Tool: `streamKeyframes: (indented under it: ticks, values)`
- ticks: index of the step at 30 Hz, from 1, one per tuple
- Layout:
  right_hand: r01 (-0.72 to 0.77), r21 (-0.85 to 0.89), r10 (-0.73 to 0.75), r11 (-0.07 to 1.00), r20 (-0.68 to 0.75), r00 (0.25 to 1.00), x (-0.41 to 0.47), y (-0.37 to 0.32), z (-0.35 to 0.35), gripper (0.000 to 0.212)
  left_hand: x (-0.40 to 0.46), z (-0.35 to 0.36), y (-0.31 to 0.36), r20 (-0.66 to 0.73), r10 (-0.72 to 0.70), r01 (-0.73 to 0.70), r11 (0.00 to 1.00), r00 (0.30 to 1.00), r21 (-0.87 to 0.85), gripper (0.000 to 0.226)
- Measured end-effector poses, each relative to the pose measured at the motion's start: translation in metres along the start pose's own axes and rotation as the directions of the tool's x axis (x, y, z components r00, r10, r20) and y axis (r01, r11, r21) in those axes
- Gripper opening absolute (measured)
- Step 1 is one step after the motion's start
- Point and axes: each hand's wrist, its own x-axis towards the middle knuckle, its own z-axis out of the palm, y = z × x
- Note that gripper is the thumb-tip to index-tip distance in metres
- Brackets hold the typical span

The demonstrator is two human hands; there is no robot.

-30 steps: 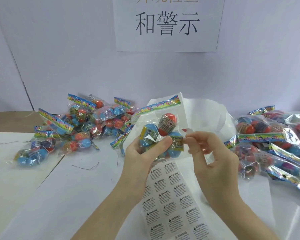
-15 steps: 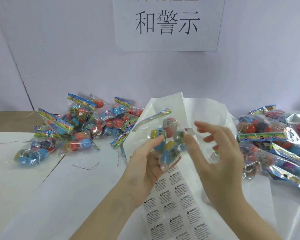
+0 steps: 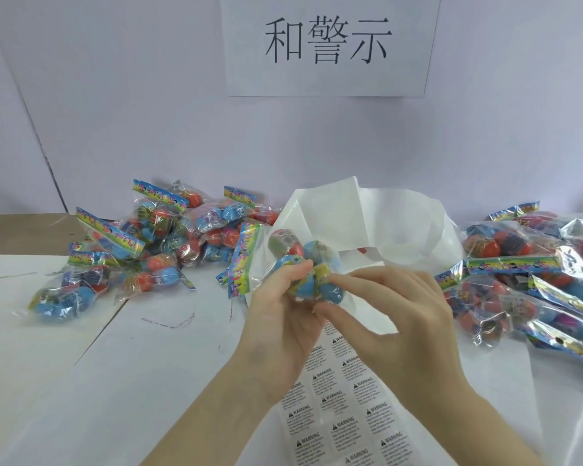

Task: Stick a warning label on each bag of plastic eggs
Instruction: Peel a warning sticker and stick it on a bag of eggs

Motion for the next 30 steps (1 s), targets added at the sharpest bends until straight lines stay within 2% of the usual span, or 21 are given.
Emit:
streamKeyframes:
  ticks: [4,8,11,15,18,23,27,30]
  values:
    - [0.108,-0.066,-0.109,0.992,-0.008,0.994,0.0013,0.0040,-0.0027,0.019,0.0010,-0.0021,-0.0009,0.019,0.021,-0.020,0.999,1.000,-0.036,0.024]
    - [0.226,-0.194,-0.238,0.955,-0.044,0.970,-0.0007,0.0063,-0.0028,0.015,0.0011,-0.0025,-0.0030,0.045,0.019,-0.018,1.000,0.999,-0.008,0.035]
    - [0.252,-0.246,-0.274,0.936,-0.061,0.960,-0.0011,0.0047,-0.0021,0.014,-0.0003,-0.0016,-0.0021,0.078,0.033,-0.035,0.999,0.996,0.021,0.031]
    - [0.199,-0.172,-0.215,0.965,-0.077,0.974,-0.0031,0.0000,0.0019,0.017,-0.0012,-0.0010,-0.0028,0.069,-0.028,0.024,0.998,0.997,0.055,0.042]
    - [0.152,-0.143,-0.166,0.978,-0.090,0.982,-0.0042,-0.0021,0.0043,0.018,-0.0025,-0.0001,-0.0025,0.072,-0.022,0.017,0.998,0.997,0.060,0.035]
    - [0.236,-0.241,-0.249,0.941,-0.027,0.968,-0.0055,-0.0018,0.0038,0.011,-0.0032,-0.0010,-0.0020,0.089,-0.028,0.021,0.997,0.996,0.081,0.030]
    - [0.325,-0.294,-0.332,0.899,0.028,0.943,-0.0057,-0.0011,0.0036,0.013,-0.0025,-0.0022,-0.0003,0.080,-0.028,0.021,0.997,0.996,0.080,0.027]
    - [0.291,-0.260,-0.295,0.921,0.025,0.955,-0.0053,-0.0017,0.0033,0.012,-0.0014,-0.0022,-0.0011,0.073,-0.016,0.010,0.997,0.997,0.080,0.031]
